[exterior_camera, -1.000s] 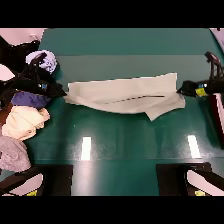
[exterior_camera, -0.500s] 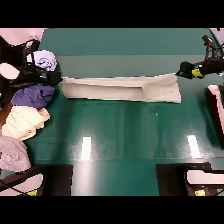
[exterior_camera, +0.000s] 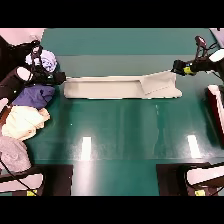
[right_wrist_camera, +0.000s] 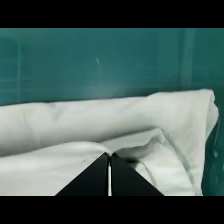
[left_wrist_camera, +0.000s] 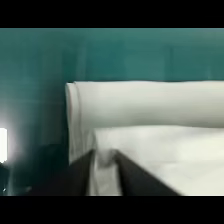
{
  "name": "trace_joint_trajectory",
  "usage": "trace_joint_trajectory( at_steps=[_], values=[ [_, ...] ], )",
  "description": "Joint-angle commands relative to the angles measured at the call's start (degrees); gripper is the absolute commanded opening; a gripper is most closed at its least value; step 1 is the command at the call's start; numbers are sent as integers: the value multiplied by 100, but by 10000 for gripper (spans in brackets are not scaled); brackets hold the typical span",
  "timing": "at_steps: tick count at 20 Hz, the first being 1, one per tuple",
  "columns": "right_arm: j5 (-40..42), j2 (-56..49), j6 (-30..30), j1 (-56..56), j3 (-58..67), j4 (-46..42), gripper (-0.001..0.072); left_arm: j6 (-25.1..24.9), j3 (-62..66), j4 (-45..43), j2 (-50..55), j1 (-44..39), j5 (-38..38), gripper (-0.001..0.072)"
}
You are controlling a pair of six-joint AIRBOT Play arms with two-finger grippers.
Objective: Fold the shirts.
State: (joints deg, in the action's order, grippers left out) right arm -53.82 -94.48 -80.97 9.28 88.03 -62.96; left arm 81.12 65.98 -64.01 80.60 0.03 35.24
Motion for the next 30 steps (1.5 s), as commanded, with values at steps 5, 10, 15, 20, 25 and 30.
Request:
trace_joint_trajectory(
  at_steps=[5, 10, 15, 20, 25, 30],
  values=[
    [-476, -186, 221, 179, 396, 197, 554, 442, 46, 20, 98, 0, 70, 547],
    [-2271, -306, 555, 1106, 949, 203, 635, 295, 44, 46, 87, -4, 1368, 23],
    [-3220, -1373, 662, 1705, 1360, 1137, 635, 280, 44, 155, 87, -4, 2184, 23],
    [-3711, -2374, 669, 1683, 2153, 1644, 635, 282, 44, 356, 87, -4, 2483, 22],
    [-3705, -2837, 667, 1432, 2518, 1633, 634, 247, 44, 540, 87, -7, 2500, 22],
    [-3788, -3018, 647, 1156, 2511, 1657, 608, 245, 46, 629, 87, -7, 2522, 22]
  ],
)
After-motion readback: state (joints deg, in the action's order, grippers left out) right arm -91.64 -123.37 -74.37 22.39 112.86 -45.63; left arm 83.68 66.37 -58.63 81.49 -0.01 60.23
